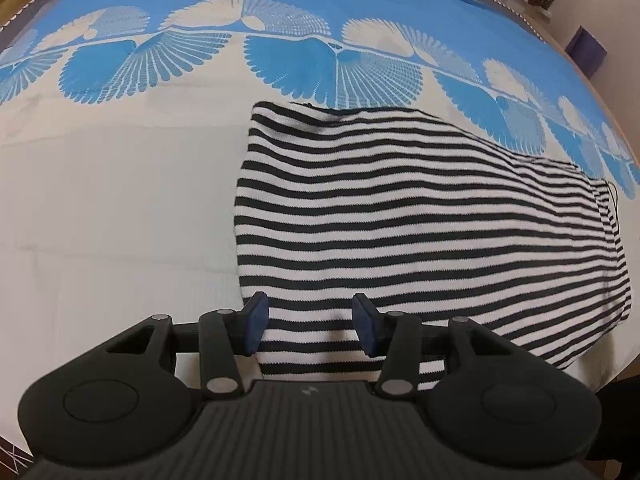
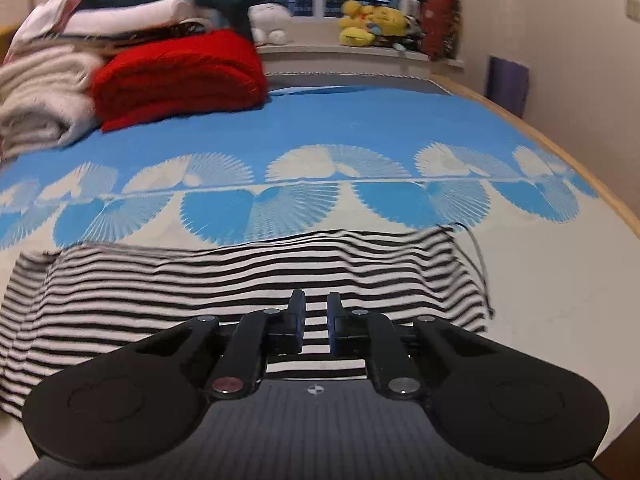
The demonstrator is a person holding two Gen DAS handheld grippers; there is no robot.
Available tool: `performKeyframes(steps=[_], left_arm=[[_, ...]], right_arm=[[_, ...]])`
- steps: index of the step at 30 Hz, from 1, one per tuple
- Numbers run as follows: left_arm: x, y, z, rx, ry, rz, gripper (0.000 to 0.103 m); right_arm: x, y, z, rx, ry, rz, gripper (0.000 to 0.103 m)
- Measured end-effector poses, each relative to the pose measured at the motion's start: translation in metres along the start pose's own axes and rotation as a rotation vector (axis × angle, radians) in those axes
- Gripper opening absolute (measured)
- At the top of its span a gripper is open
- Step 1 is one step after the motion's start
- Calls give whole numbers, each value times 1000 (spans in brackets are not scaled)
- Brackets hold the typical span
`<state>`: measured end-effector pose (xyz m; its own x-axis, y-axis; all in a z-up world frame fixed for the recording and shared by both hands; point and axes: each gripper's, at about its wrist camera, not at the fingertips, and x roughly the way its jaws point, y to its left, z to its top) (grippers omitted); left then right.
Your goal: Fold small clothes
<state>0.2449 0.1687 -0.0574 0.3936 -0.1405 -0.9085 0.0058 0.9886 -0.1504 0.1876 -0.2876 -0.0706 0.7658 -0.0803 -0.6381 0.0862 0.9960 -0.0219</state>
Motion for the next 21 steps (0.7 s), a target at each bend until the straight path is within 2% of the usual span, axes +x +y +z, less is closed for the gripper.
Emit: performKeyframes(steps=[10,17,20,21], left_arm=[[-7,29,7,-106,-23,-14,51],[-8,45,12,-155,-26,-30,51],[-6,50,13,-164,-18,-35,51],[-6,51,13,-165,-17,-37,51]], right_arm=[[4,119,-13,-262,4,155,11],[-5,204,-35,-424,33,372,12],[-15,240,-52,-548,15,467,20],[-18,254,-61,-612,11,486,26]])
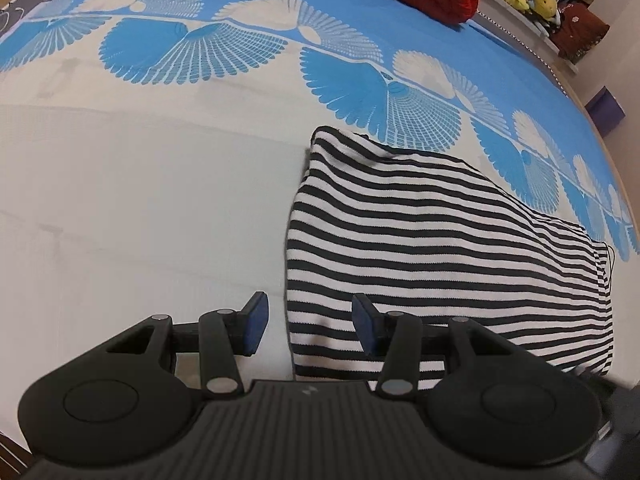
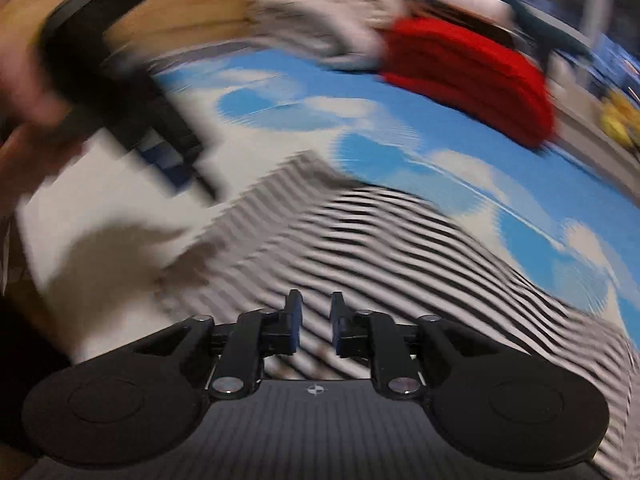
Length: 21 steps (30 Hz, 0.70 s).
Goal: Fold small clothes
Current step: 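Grasp the bundle end with the right gripper while the left gripper grasps the other end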
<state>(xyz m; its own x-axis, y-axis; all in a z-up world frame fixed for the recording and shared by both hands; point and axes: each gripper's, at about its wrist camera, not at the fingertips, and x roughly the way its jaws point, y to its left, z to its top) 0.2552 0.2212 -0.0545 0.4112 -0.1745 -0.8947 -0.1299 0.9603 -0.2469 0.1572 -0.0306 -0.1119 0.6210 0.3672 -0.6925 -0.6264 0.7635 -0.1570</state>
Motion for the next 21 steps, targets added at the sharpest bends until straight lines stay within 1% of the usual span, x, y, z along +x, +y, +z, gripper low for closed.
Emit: performKeyframes(steps=[1,3,6,10,12,13,15,16,17,19,21], left_arm=[[1,1,0,-2,2,-2,51],[2,4,1,-6,7,-6,51],[4,7,1,-12,19,-6,51],[10,10,2,-22,49,-33,52],[14,11,2,-40,71,-70,59],[16,11,2,-53,85,-85,63],[22,13,0,-91,124,-109,76],[25,14,-1,-118,148,-120,80],[28,15,-2,-146,168,-134,84],[32,19,-2,-211,196,-195,85],[35,17,-1,-251,199,-247,87]], right_arm=[[4,14,-1,-58,2,10,31],[13,40,-4,-161,6,27,34],[26,66,-9,-278,23,44,40],[45,87,-18,-412,83,15,41],[48,94,-18,-482,65,-5,38],[49,94,-17,-492,67,-6,29],[52,89,-10,-459,76,12,17],[53,85,-7,-429,80,20,13],[52,80,-3,-388,77,29,12],[45,71,6,-319,53,32,11],[32,63,14,-270,4,24,11]])
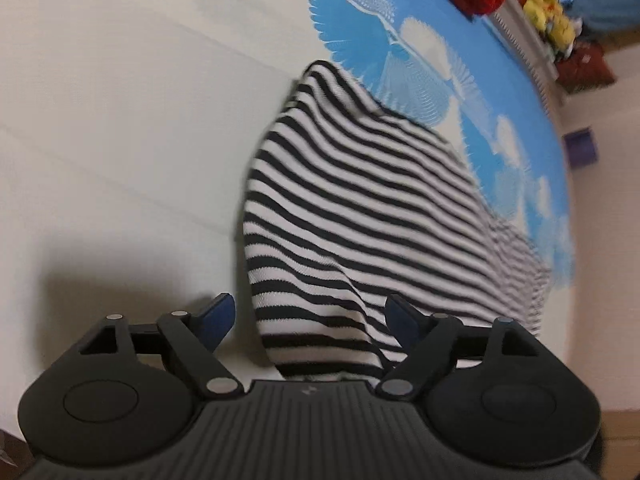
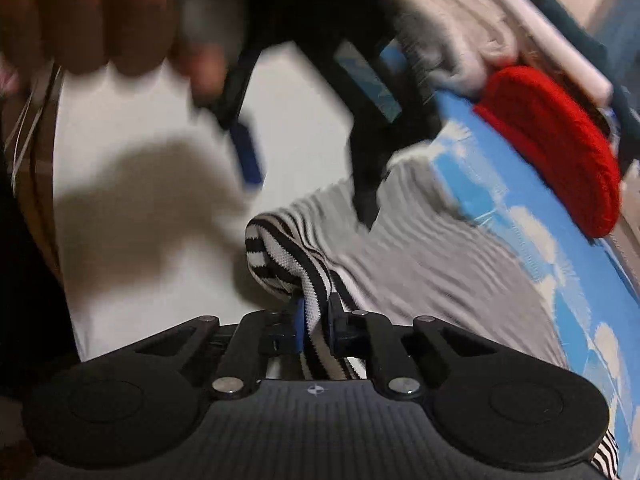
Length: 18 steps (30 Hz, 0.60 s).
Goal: Fold small clothes
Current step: 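Grasp the bundle end with the right gripper while the left gripper grasps the other end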
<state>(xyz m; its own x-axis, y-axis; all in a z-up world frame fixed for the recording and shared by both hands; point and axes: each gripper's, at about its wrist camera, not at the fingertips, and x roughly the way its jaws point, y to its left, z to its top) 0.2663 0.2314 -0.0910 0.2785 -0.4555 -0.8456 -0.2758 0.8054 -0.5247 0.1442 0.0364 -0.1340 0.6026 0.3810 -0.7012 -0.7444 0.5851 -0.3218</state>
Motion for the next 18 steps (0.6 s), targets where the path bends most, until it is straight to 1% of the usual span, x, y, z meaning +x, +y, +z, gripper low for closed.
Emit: performKeyframes(steps=[2,4,9,11,13,14,16,17,18], left_arm=[[8,-5,4,-22,18,-57,88],[22,-12,8,-45,60,-118,89],[61,-41,23,-22,124,-176,89],[77,-49,29,-13,135,-178,85],[91,-53,34,-12,139,-162,74],[97,-53,38,-11,143,-153,62],[106,-56,40,3,153,-161,46],[107,-58,40,26,152,-172,28],[107,-62,40,50,139,-174,18]], right_arm=[[-18,-12,6,56,-47,-12,11],[-37,-25,8,101,-91,-24,10],[-68,-46,-1,154,-154,-34,10],[-79,-56,-10,183,-164,-30,10],[-82,-64,-17,199,-168,-19,10],[-86,-65,-19,199,-172,-17,10],[-89,-67,-23,195,-180,-8,10],[-88,-67,-24,194,-179,-2,10],[-87,-67,-25,194,-176,3,10]])
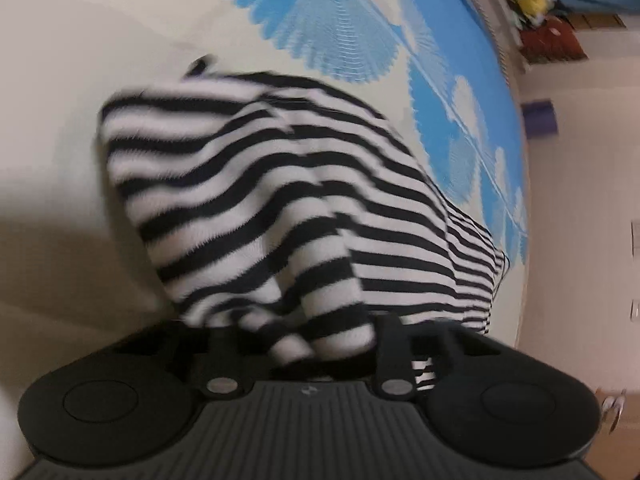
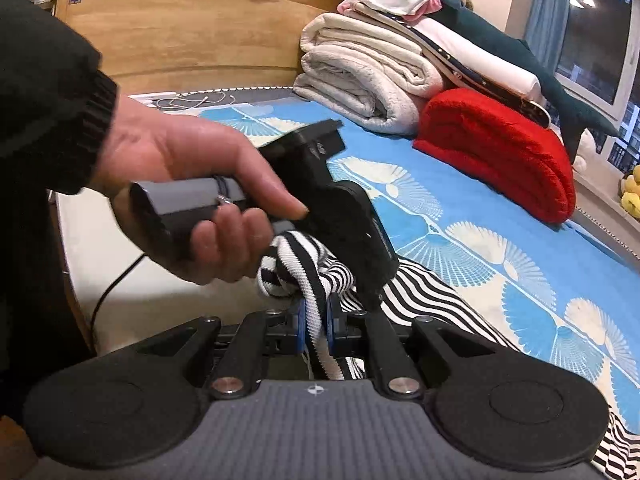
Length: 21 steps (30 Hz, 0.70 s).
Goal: Fold small clothes
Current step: 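Grasp the bundle end with the right gripper while the left gripper grasps the other end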
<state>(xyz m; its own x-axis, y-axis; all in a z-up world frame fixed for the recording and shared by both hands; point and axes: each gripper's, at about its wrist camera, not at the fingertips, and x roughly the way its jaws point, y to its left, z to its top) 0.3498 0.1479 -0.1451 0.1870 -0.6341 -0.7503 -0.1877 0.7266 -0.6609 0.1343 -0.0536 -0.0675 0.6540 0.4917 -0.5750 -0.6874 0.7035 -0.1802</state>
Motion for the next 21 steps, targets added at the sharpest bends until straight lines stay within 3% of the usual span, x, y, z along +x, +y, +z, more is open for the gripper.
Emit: performKeyframes(steps=[2,6,12,15,18,21], left_arm=[[-3,-5,0,37,-27,0,11],[-42,-7,-2,64,-108,-26,9],[-135,8,-22,43,-290,18,9],[-144,15,-32,7,-280,82,9],[-129,6,-34,26,-244,157,9],[-114,-12,-25,24,-235,170,9]], right_arm=[[4,2,-1,3,11,12,10],[15,12,11,-2,-1,61,10],[1,23,49,60,-167,199,10],[-7,17,55,105,-189,237,10],[-5,8,47,160,-122,234,9],[-4,0,33,217,-48,208,9]])
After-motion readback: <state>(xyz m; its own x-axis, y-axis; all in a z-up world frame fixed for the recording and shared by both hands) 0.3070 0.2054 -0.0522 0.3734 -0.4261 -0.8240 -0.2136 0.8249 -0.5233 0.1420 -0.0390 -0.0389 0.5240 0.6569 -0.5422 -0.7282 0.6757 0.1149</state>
